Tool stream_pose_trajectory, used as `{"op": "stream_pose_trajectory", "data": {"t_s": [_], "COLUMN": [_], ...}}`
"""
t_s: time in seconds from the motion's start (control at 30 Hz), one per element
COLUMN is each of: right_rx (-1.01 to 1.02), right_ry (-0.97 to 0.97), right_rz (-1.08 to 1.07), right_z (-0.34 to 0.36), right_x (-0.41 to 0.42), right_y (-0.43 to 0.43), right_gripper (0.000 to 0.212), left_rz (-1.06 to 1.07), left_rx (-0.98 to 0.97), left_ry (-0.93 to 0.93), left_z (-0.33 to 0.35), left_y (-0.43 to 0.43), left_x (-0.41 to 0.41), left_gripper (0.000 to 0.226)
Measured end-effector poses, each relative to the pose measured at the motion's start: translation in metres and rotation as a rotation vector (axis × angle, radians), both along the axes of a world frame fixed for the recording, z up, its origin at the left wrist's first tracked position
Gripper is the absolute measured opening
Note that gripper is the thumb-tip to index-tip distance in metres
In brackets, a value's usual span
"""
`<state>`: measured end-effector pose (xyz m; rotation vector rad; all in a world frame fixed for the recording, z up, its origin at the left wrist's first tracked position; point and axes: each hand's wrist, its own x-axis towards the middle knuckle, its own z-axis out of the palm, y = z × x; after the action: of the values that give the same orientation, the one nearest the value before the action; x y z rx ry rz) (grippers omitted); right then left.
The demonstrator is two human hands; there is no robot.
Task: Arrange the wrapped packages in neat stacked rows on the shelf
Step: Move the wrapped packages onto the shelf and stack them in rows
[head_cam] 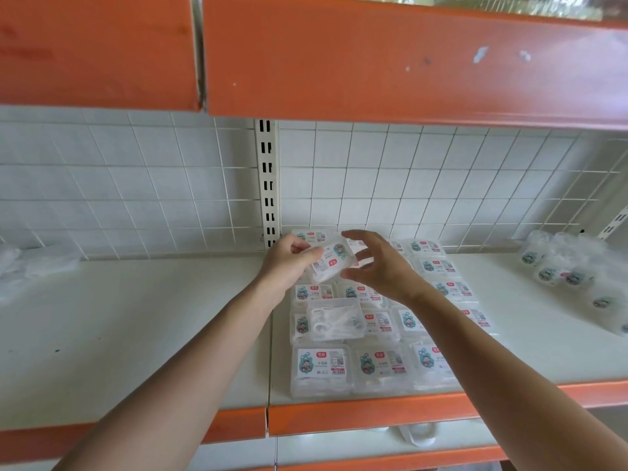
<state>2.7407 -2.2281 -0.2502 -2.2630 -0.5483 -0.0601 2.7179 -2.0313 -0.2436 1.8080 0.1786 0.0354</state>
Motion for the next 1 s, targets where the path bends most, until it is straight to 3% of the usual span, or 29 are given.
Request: {"op": "stream_pose_trajectory", "data": {"t_s": [0.17, 0.33, 0.43, 0.53, 0.63, 0.73, 1.0], "right_rx": [0.011, 0.063, -0.043, -0.153, -0.228, -0.243, -0.284], "right_ry": [-0.111, -0.115, -0.142, -0.215, -0.253, -0.238, -0.156], "right_rz": [-0.152, 0.028, 0.122, 0.078, 0.014, 0.007, 0.134], "right_z": [0.002, 0.006, 0.002, -0.004, -0.003, 0.000, -0.003], "right_x": [-0.002, -0.007, -0.008, -0.008, -0.008, -0.003, 0.004], "right_y": [0.007, 0.014, 0.017, 0.021, 0.027, 0.031, 0.033], "right_gripper": [0.037, 0.040, 0.054, 0.065, 0.057, 0.042, 0.032], "left_rz": [-0.029, -0.091, -0.041, -0.003, 0.031, 0.066, 0.073], "left_rx": [-0.089, -0.126, -0.178, -0.206, -0.220, -0.104, 0.006], "left_ry": [0.024, 0.033, 0.014, 0.016, 0.037, 0.018, 0.120], "left_z": [-0.002, 0.001, 0.001, 0.002, 0.000, 0.001, -0.003], "left_y": [-0.002, -0.009, -0.008, -0.006, -0.005, 0.000, 0.009], "left_x": [-0.003, -0.006, -0.005, -0.006, -0.007, -0.005, -0.010], "left_gripper": [0.038, 0.055, 0.048, 0.040, 0.033, 0.027, 0.030]}}
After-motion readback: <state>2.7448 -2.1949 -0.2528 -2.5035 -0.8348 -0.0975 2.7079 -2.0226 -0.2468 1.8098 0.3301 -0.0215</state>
